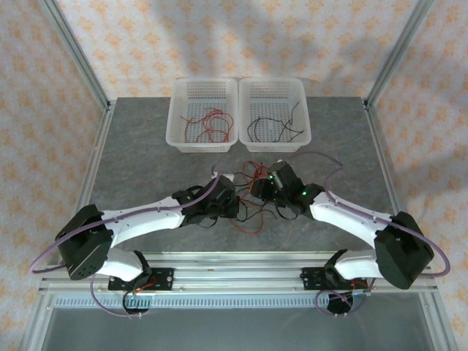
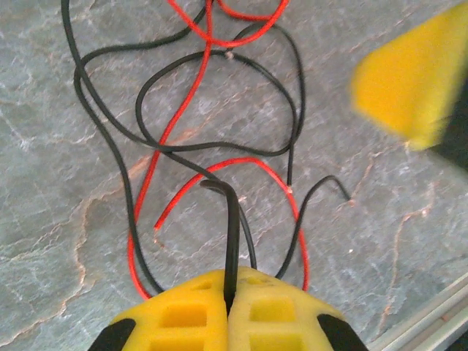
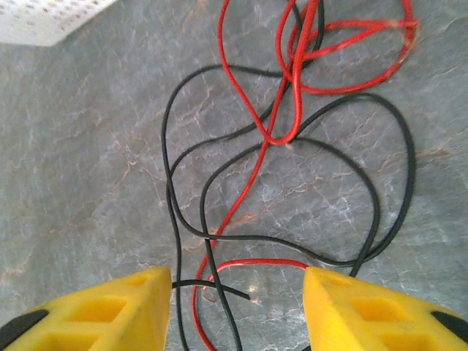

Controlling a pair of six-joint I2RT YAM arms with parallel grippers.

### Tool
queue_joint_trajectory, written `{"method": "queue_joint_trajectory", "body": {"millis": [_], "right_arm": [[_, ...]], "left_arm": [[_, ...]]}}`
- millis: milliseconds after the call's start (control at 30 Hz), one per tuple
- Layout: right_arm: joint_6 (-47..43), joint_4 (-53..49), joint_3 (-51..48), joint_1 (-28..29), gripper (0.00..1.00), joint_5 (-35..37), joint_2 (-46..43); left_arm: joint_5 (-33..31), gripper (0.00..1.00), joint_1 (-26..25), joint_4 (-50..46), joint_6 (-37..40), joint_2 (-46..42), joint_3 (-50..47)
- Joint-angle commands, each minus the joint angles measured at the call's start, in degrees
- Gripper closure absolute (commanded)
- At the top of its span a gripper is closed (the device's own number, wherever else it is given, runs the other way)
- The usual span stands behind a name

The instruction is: Untangle the cables

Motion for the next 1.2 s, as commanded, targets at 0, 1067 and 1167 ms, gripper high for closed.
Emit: {"method": "queue_joint_trajectory", "body": {"millis": [0, 1067, 1167], "right_arm": [[0.0, 4.4, -1.0, -0.2, 0.51, -3.1, 1.6], [-2.6, 9.1, -4.1, 1.7, 0.63, -5.2, 16.3], [-1.8, 8.6, -5.7, 1.0, 0.63, -3.4, 14.8]], "left_arm": [[-1.8, 1.00, 0.2, -2.4, 0.9, -1.5, 1.8], [-16.1, 1.00, -1.8, -14.5, 8.9, -11.9, 17.9], [-19.8, 1.00, -1.7, -16.2, 10.9, -12.2, 21.4]]}}
